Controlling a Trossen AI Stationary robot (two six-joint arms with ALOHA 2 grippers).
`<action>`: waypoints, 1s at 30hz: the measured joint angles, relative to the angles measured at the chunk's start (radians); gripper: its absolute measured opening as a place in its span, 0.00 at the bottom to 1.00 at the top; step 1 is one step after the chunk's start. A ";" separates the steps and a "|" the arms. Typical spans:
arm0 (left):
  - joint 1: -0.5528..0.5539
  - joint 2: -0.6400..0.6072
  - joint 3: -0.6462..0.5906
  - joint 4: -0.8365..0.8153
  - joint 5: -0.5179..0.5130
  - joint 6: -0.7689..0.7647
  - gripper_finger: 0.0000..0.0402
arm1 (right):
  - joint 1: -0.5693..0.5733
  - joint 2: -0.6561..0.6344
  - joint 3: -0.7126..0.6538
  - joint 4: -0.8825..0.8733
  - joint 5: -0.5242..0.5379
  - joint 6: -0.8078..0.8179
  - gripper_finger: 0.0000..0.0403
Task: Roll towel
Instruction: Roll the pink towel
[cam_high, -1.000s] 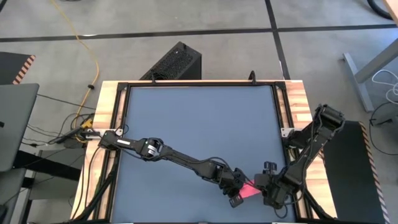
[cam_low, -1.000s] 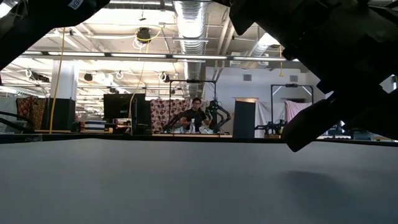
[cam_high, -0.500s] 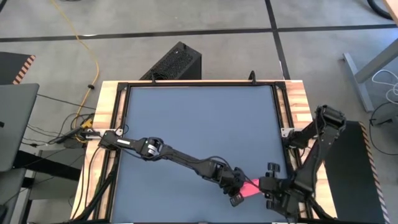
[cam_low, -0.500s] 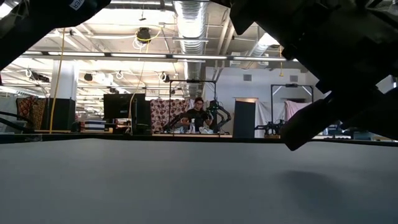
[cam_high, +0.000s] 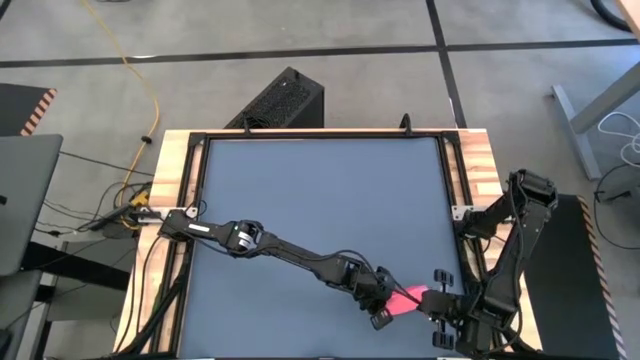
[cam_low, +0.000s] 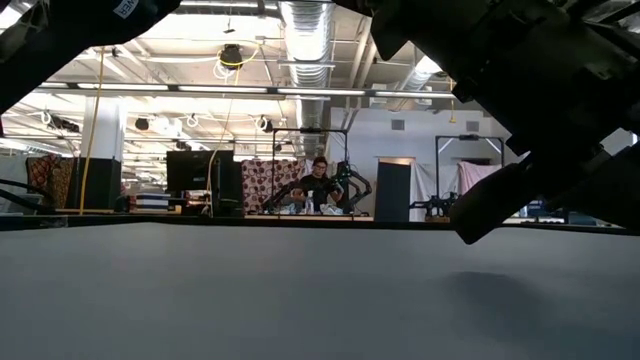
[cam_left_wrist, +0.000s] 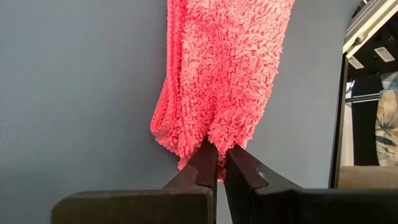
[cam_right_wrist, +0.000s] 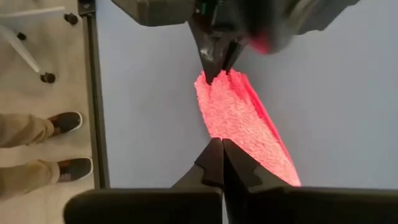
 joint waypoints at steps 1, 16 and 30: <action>0.000 0.000 0.000 0.000 0.000 0.000 0.00 | 0.005 0.000 -0.007 0.016 0.000 0.008 0.04; 0.000 0.000 0.000 0.005 0.008 0.013 0.00 | 0.006 0.001 -0.193 0.166 -0.007 0.082 0.04; 0.000 0.000 0.000 0.010 0.028 -0.006 0.00 | -0.016 0.001 -0.299 0.200 -0.042 0.081 0.04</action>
